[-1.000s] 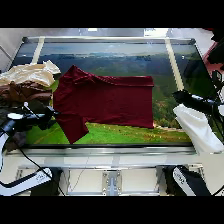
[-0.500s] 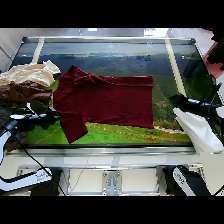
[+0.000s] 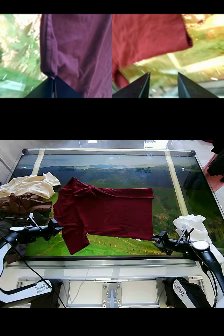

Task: Fold the shirts.

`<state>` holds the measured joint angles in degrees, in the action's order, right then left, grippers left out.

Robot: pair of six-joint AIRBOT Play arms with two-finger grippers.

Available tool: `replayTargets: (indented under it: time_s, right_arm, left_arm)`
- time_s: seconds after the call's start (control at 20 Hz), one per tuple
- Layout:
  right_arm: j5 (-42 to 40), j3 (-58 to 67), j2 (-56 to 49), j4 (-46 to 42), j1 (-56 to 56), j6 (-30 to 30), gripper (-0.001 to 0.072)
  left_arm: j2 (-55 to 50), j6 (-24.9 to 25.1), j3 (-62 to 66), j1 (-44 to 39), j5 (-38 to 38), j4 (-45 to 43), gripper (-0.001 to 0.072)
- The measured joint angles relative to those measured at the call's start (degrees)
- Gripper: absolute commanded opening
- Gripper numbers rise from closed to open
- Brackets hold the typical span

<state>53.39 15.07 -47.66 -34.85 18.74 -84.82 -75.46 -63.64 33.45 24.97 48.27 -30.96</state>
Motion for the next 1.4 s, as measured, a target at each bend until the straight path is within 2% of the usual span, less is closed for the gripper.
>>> replayTargets:
  time_s: [0.25,0.5,0.6,0.8,0.85,0.9,0.95,1.15,1.4]
  right_arm:
    - [-12.5,-4.1,-1.1,9.1,-4.7,-2.1,0.041]
    - [-18.7,-4.9,-4.4,12.9,-9.5,-3.1,0.0408]
    - [-20.4,-5.0,-4.9,13.7,-10.1,-3.3,0.0325]
    - [-24.8,-5.1,-5.4,14.7,-10.7,-3.7,0.0315]
    - [-25.6,-5.1,-5.4,14.8,-10.8,-3.7,0.0249]
    - [-26.7,-5.1,-5.5,14.8,-10.8,-3.7,0.0038]
    - [-27.6,-5.1,-5.5,14.3,-10.8,-3.4,0.0034]
    - [-28.8,-5.0,-5.5,20.0,-10.8,4.6,0.0033]
    - [-25.3,-3.2,-4.6,30.5,-10.8,20.6,0.0029]
  left_arm:
    - [0.0,2.0,0.0,0.0,0.7,2.3,0.0011]
    - [0.0,2.4,0.0,0.0,1.0,2.9,0.0011]
    - [0.0,2.5,0.0,0.0,1.2,3.0,0.0012]
    - [0.0,3.1,0.0,0.0,1.2,3.1,0.0012]
    - [0.0,3.3,0.0,0.0,1.2,3.1,0.0011]
    - [0.0,3.6,0.0,0.0,1.2,3.3,0.0011]
    - [0.0,4.2,0.0,0.0,1.1,3.8,0.0011]
    - [0.0,8.5,0.0,0.0,1.1,9.8,0.0011]
    - [0.9,12.5,3.5,0.0,5.3,15.3,0.001]
